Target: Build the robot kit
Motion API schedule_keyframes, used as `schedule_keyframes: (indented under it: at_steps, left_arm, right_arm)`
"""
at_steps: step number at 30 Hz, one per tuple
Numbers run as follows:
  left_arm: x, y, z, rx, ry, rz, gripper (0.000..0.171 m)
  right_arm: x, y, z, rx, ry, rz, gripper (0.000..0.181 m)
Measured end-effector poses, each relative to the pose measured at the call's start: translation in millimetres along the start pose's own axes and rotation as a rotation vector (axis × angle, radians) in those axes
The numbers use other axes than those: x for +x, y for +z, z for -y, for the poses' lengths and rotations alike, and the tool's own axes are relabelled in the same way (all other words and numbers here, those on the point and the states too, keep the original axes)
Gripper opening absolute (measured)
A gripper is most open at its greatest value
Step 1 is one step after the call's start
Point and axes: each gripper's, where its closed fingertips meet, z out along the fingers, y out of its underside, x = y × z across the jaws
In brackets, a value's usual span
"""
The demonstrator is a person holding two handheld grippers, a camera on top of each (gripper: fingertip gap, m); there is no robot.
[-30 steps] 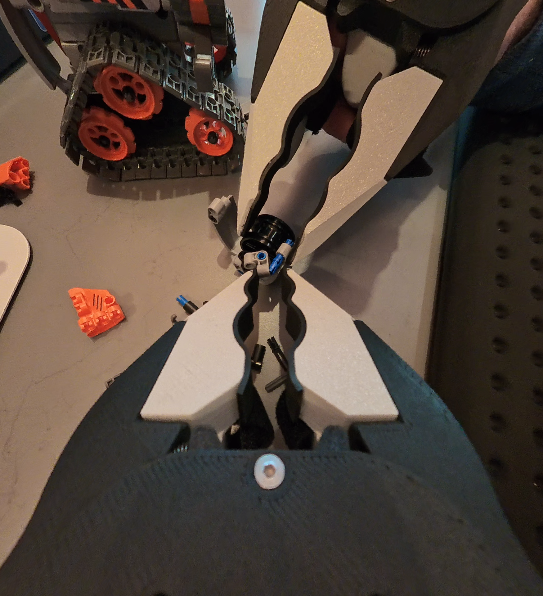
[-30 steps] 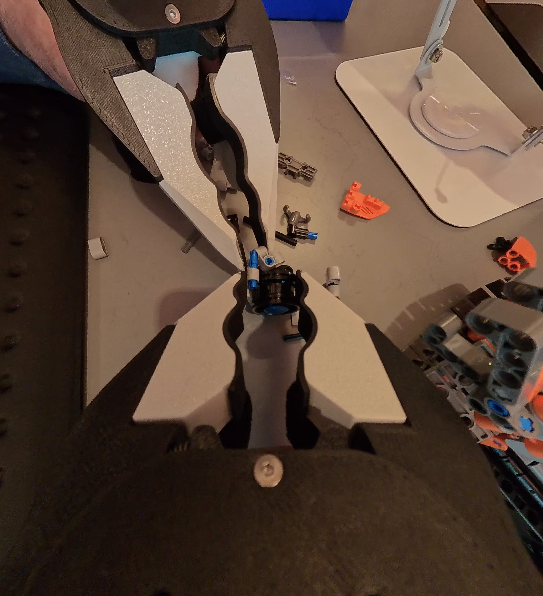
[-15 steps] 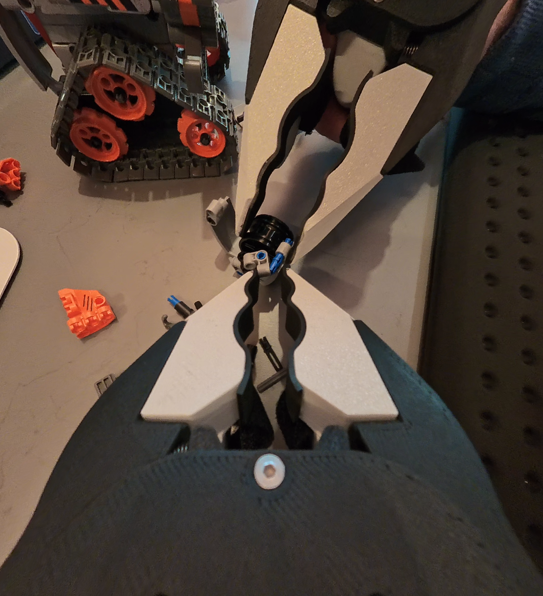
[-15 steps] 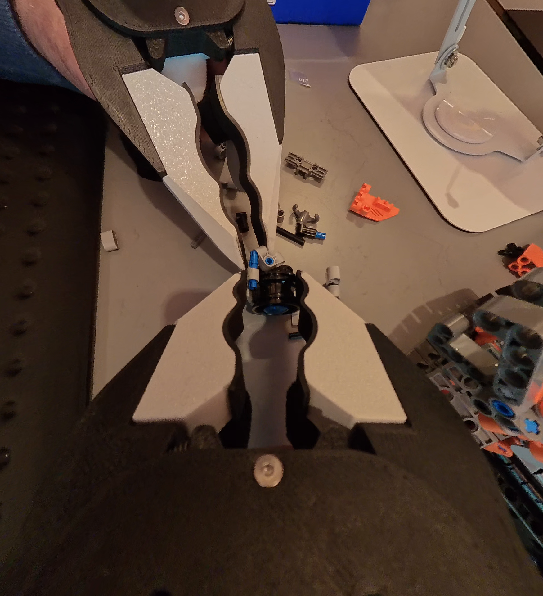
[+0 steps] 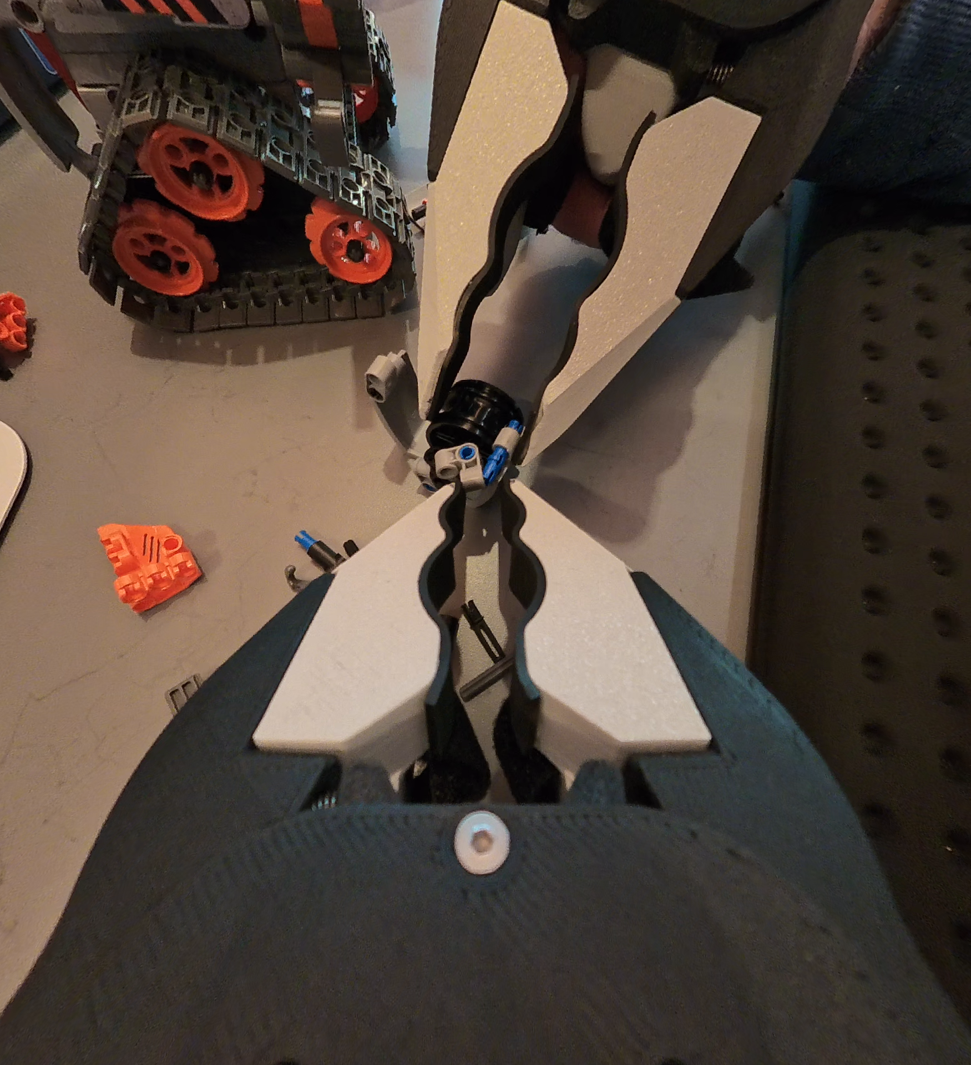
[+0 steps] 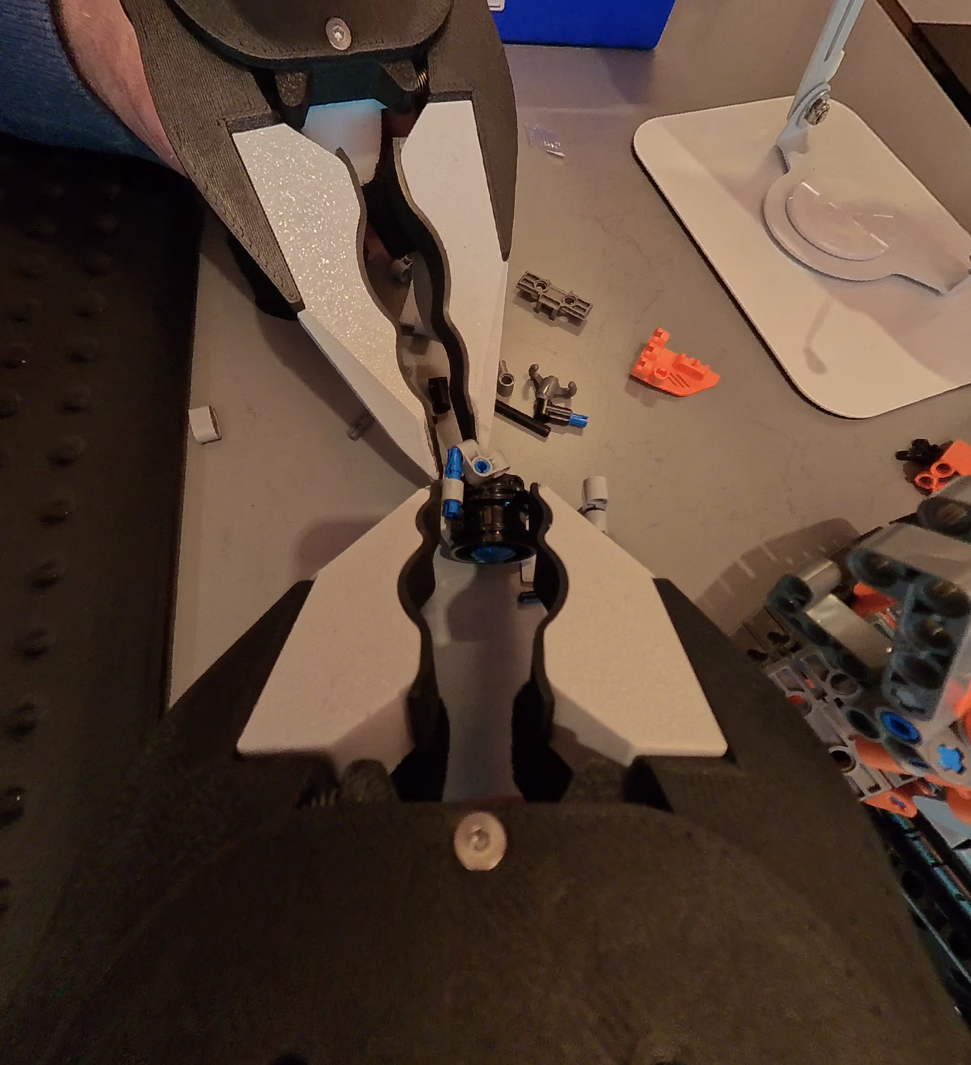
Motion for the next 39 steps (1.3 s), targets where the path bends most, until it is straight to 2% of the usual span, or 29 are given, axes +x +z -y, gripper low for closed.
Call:
schedule_keyframes:
  at_steps: [24,26,39]
  left_arm:
    - [1.7,0.8,-2.2,-0.007,0.017,-0.005,0.008]
    - [1.6,0.9,-3.6,-0.013,0.027,-0.003,0.0]
    - [2.0,0.9,-4.6,-0.015,0.028,-0.005,0.004]
  right_arm:
    - [-1.3,-1.5,-0.6,0.0,-0.011,0.013,0.03]
    - [-1.5,-2.4,0.1,0.005,-0.01,0.015,0.03]
    - [-1.5,-3.7,-1.3,0.0,-0.018,0.018,0.028]
